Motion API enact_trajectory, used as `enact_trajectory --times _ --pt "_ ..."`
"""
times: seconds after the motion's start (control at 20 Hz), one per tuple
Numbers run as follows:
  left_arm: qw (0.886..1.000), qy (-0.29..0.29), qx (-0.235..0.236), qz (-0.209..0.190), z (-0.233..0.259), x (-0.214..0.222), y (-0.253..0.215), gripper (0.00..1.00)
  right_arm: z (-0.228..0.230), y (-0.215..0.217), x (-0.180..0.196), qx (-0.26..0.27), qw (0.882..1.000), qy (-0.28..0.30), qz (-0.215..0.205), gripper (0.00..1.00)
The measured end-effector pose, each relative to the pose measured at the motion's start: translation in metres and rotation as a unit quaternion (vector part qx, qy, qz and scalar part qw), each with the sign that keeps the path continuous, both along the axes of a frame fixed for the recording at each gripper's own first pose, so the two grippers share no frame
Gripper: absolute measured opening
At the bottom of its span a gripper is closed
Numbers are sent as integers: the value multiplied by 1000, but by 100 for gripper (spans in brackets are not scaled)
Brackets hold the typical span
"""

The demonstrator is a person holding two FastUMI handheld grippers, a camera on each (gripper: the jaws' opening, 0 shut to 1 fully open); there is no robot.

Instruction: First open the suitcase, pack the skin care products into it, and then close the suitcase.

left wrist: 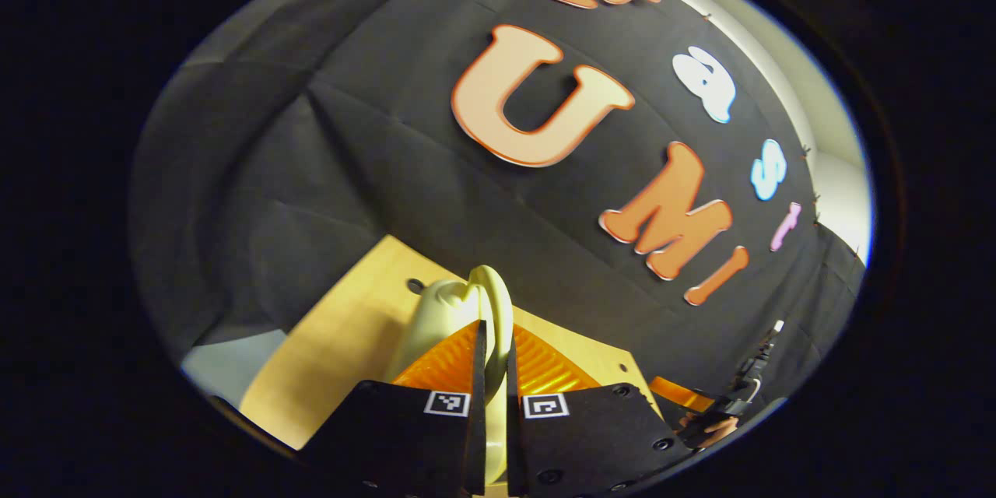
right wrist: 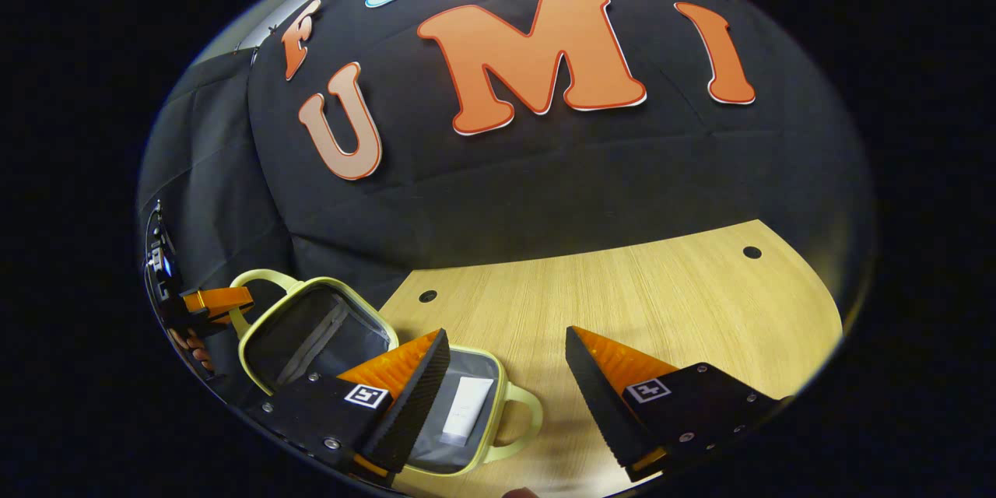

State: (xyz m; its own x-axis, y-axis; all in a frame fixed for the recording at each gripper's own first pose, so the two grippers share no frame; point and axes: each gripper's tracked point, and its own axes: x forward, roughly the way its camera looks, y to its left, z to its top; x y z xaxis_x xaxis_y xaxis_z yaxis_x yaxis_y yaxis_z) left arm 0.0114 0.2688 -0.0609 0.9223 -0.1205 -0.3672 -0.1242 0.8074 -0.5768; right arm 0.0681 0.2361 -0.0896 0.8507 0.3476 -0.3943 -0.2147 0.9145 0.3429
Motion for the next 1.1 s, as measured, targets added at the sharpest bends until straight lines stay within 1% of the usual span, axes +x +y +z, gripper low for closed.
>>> enact_trajectory --times 0.15,0.3,0.5,0.6,0.65,0.7,0.85,0.95,1.0,1.05,1.1 --pt "999 -3 6 -40 2 10 -68 11 -3 -12 5 0 1000 -10 4 95" --pt "998 5 6 -69 -11 17 -124 11 -6 -30 4 -3 1000 -15 7 95" --pt "994 30 20 -102 -43 27 -188 11 -12 -55 2 -1 1000 -15 8 95" --pt "992 53 6 -111 -66 32 -221 11 -12 -70 1 2 1000 -20 4 95" --pt "991 67 6 -115 -80 28 -227 11 -14 -78 0 0 1000 -21 0 95" --pt "989 83 20 -124 -94 28 -239 11 -15 -86 -2 0 1000 -22 -1 95" --pt "979 124 91 -135 -124 30 -260 11 -17 -105 -6 -2 1000 -25 -7 95" --pt "970 153 130 -139 -140 23 -269 17 -14 -116 -8 -8 999 -35 -8 95" --pt "966 166 136 -143 -144 18 -276 18 -15 -122 -8 -16 999 -39 -11 95" --pt "966 167 133 -147 -149 16 -283 24 -15 -127 -9 -21 999 -44 -10 95" --pt "968 162 121 -149 -145 15 -292 35 -15 -131 -9 -25 999 -47 -12 95"
